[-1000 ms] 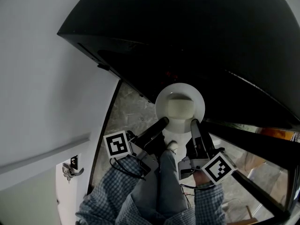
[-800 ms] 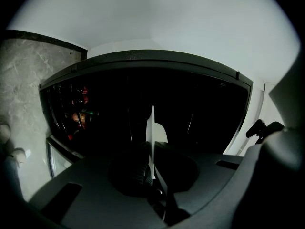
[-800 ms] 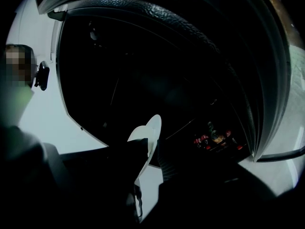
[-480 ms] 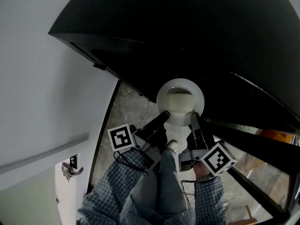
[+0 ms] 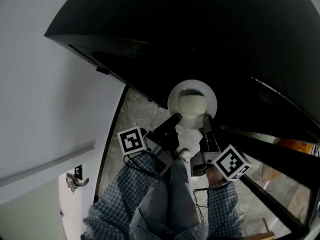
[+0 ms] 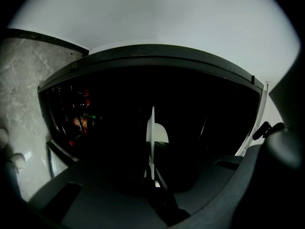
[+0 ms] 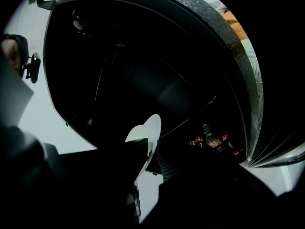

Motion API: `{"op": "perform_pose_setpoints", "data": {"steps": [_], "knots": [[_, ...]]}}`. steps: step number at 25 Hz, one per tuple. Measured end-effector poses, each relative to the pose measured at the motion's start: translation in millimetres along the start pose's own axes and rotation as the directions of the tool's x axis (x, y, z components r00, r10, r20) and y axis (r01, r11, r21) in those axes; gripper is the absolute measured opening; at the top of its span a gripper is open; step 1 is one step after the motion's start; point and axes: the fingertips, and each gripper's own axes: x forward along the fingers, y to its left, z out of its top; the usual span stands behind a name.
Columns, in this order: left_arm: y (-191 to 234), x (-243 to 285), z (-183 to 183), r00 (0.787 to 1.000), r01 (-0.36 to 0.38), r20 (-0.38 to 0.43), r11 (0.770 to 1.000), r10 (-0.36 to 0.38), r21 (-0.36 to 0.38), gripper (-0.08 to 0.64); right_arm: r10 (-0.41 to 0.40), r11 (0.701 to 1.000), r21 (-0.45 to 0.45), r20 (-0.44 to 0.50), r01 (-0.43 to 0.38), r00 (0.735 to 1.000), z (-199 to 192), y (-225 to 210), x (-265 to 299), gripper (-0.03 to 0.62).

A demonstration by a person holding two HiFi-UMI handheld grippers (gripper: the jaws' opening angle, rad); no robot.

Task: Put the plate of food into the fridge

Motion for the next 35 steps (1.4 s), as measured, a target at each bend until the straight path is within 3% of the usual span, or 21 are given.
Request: {"op": "perform_pose_setpoints", "data": {"steps": [24,35], "knots": [[14,10,6,1.000,-0.015,0.006,1.000,0.015,0.007,0.031,-0.099,0.994,0.052,0.005,0.098,0.995,-5,-20,11,0.066],[15,17,8,1.000,-0.013,0.019,1.000,0.013,-0.005,0.031,-0.050,0.997,0.061,-0.006,0.050,0.999,-5,-12,7,0.066]]}}
